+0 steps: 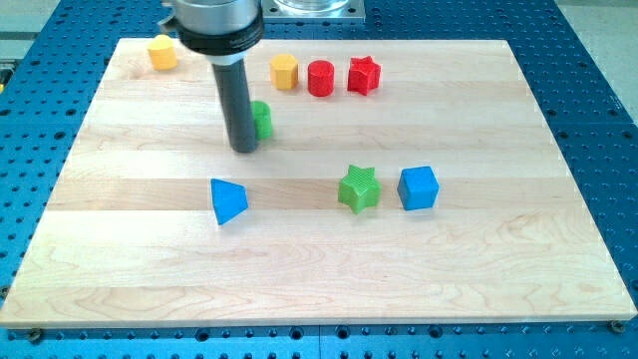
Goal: Place the green circle to the top center of the board
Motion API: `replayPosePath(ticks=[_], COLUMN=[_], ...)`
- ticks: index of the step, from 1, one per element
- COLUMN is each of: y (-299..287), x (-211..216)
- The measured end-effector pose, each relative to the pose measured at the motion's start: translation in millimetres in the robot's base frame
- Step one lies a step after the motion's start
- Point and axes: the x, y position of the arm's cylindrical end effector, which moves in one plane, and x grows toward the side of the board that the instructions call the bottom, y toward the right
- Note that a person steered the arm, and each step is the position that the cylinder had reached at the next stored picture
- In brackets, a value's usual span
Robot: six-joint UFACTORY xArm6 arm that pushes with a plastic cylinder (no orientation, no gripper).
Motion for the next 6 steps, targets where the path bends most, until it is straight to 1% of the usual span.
replayPosePath(ticks=[1, 2, 3, 4, 5, 6], y=[24, -7, -32, -29, -59, -24], x=[14, -31, -86, -124, -139, -164])
